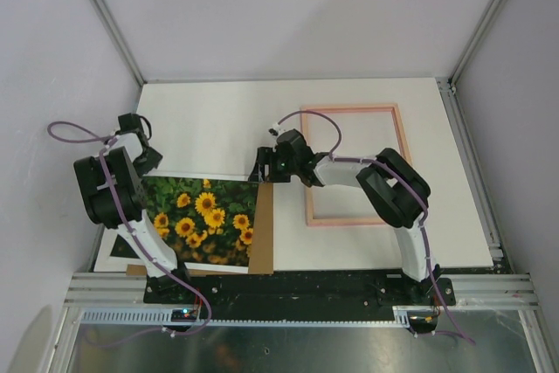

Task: Put the photo into the frame
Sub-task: Pick up the photo from the backboard.

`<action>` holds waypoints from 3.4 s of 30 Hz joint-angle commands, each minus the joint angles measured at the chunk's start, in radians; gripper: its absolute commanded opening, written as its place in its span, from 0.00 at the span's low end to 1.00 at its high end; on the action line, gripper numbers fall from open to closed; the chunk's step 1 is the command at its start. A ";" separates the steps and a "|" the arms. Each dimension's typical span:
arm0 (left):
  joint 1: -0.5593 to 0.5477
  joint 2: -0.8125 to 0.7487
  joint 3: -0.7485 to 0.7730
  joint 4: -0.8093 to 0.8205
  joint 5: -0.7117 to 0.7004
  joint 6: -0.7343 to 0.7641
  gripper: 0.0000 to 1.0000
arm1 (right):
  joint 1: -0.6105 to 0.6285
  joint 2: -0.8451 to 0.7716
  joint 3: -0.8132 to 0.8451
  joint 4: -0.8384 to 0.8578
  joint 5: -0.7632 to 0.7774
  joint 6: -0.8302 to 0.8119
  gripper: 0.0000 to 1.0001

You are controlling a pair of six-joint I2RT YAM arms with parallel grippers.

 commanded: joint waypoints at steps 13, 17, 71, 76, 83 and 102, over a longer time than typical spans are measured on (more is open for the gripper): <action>-0.035 0.061 -0.018 -0.012 0.074 0.014 0.64 | 0.006 0.119 0.027 0.130 -0.065 0.105 0.72; -0.038 0.063 -0.017 -0.012 0.074 0.014 0.64 | 0.001 0.115 0.027 0.151 -0.100 0.130 0.72; -0.049 -0.021 -0.023 -0.014 0.144 0.020 0.65 | 0.060 0.149 -0.017 0.393 -0.182 0.281 0.30; -0.050 -0.104 -0.015 -0.022 0.173 0.012 0.67 | 0.063 0.099 0.001 0.321 -0.134 0.233 0.04; -0.050 -0.235 -0.001 -0.042 0.242 -0.015 0.71 | 0.064 -0.061 0.008 0.181 -0.029 0.117 0.00; -0.257 -0.602 0.140 -0.164 0.467 -0.525 0.81 | 0.205 -0.505 0.107 -0.246 0.477 -0.416 0.00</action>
